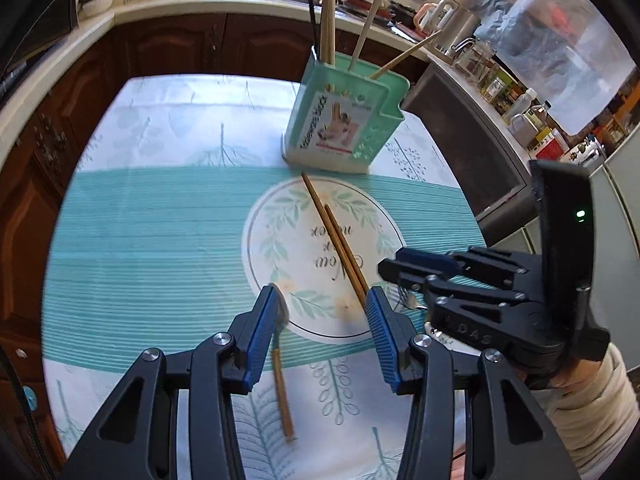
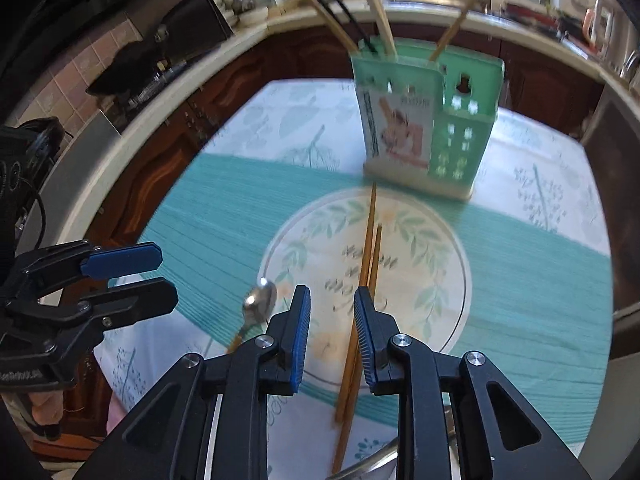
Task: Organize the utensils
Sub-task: 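Move both tools back to the pile and grasp a wooden chopstick with the right tool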
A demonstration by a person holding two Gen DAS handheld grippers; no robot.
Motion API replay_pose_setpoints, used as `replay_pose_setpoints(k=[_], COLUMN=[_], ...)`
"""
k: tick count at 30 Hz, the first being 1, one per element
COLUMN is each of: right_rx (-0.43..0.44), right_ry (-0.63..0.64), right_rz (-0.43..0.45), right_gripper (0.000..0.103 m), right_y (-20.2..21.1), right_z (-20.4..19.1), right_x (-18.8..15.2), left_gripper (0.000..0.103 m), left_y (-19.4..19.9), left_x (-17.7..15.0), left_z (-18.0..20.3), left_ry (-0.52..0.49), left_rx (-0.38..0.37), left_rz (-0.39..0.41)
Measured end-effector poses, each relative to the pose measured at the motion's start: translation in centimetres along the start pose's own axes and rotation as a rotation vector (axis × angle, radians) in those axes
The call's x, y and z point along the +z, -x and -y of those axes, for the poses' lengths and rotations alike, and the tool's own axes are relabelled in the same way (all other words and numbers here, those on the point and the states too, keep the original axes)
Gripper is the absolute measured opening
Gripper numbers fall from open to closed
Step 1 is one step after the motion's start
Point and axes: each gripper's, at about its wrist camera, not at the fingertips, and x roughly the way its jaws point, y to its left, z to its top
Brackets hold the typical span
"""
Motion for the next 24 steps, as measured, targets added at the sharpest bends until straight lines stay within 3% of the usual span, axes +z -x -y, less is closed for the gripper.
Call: replay_pose_setpoints(k=[3,6,13,19,24], right_rx=[0.01,0.029,0.01,-0.036,-0.125], right_ry=[-0.035,-0.09,-0.121,-0.056,0.039], right_rz=[-0.067,-0.135,-0.185,-0.194,-0.207], right_gripper=[0.019,0.014,0.009,0.009,0.008], right_y=[-1.8,-4.0,-6.9,-7.9,-8.4], right_z=[1.3,2.7,4.6,3.8,2.4], right_x=[0.2,-0.2,-0.1,0.2,0.4], left_gripper=[0.025,0.019,0.018,0.018,0.018], left_y=[-1.9,-4.0,-7.6,-10.5,-12.2], left_x=[0.2,0.7,2.8,3.6,3.9], left_z=[0.3,0.8,1.5,1.3,0.9], left_ry=[0.018,0.035,0.057,0.108,0.139], left_rx=[-0.035,-0.047,-0.038,-0.018,-0.008], left_rz=[-0.053,-0.103,-0.16,-0.198,-0.219])
